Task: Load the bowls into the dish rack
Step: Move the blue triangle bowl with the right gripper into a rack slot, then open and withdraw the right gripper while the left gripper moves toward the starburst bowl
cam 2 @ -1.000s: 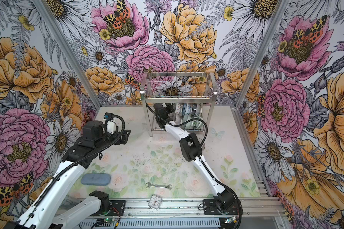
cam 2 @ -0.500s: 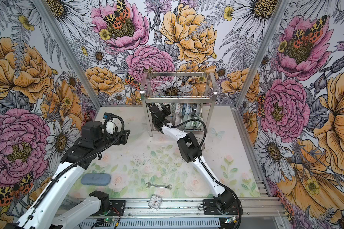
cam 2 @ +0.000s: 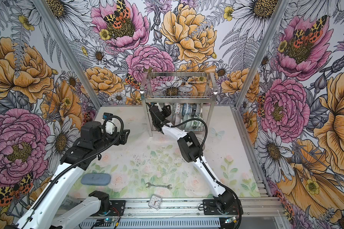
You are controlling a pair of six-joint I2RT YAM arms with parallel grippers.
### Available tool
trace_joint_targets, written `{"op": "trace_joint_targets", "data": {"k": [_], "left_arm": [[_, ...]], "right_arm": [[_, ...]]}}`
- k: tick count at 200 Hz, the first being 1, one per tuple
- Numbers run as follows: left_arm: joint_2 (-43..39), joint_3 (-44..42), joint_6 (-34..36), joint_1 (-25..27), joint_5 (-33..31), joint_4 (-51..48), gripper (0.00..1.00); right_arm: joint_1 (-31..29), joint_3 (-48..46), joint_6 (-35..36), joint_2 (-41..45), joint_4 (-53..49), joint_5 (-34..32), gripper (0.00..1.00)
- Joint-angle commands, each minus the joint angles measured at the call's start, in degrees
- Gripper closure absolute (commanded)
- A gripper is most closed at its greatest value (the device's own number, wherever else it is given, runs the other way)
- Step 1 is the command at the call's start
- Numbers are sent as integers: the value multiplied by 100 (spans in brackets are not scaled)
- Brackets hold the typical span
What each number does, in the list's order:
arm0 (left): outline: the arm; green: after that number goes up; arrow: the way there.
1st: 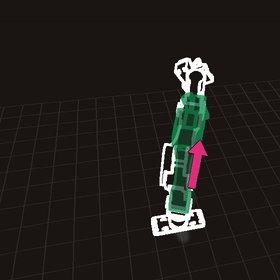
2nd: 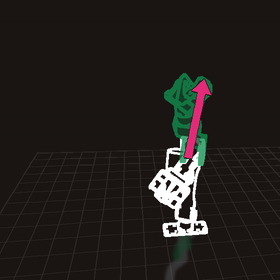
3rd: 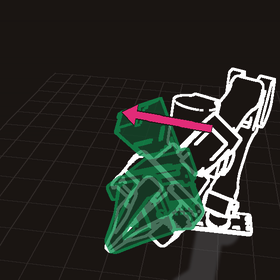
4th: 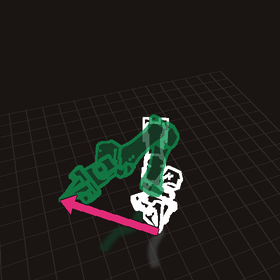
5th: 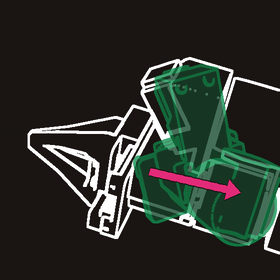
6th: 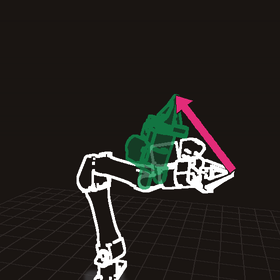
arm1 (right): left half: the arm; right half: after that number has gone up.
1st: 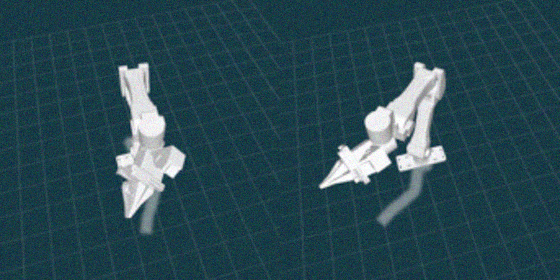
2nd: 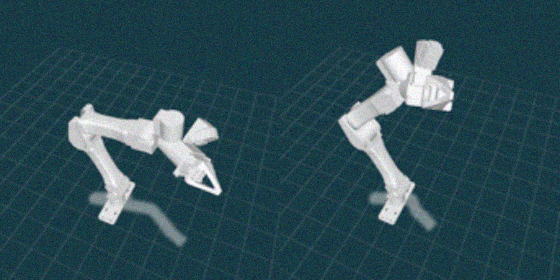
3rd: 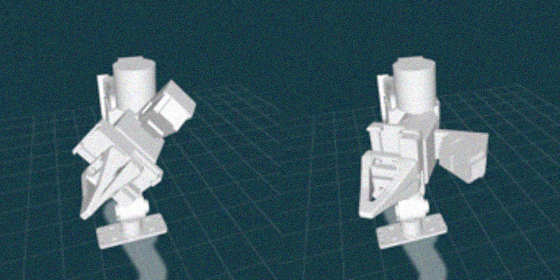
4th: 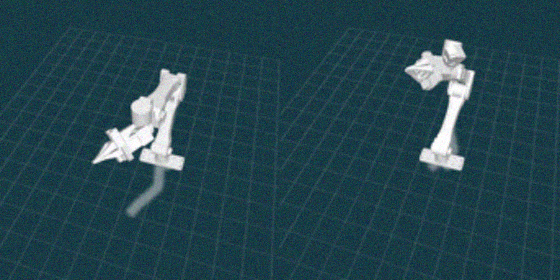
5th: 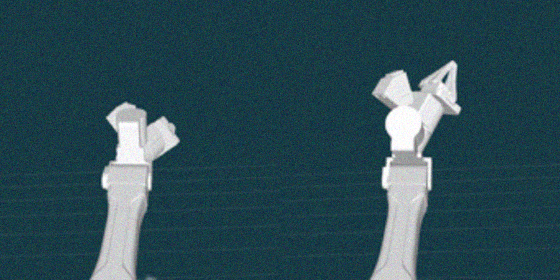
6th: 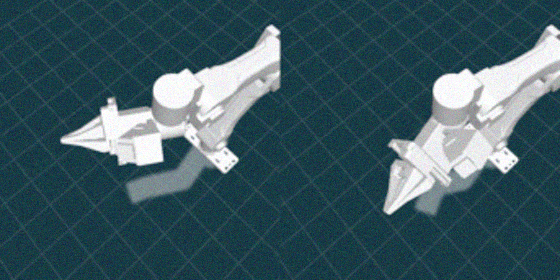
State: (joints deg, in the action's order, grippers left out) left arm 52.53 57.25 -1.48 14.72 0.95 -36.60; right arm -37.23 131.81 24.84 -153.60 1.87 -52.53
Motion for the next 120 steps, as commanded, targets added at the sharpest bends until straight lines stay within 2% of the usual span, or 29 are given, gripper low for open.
{"op": "trace_joint_targets", "data": {"k": [1, 16, 50, 77, 104, 120], "left_arm": [[-68, -83, 59, -66, 98, 179, 1], [-55, -83, 54, -66, 112, 180, 1], [-28, -74, 54, -75, 130, 179, 1], [-15, -81, 82, -92, 133, 172, 2], [-24, -74, 84, -95, 125, 176, 1], [-8, -66, 85, -101, 103, 180, 1]], "right_arm": [[-56, -233, -81, 669, 61, 125, 28], [-63, -411, -92, 877, -17, 147, 14], [-75, -1395, -241, 1665, 59, 334, 1], [-96, -2476, -498, 2502, 135, 692, 0], [-152, -3706, -810, 3399, 356, 1360, 0], [-200, -4150, -934, 3731, 408, 1421, 0]]}}
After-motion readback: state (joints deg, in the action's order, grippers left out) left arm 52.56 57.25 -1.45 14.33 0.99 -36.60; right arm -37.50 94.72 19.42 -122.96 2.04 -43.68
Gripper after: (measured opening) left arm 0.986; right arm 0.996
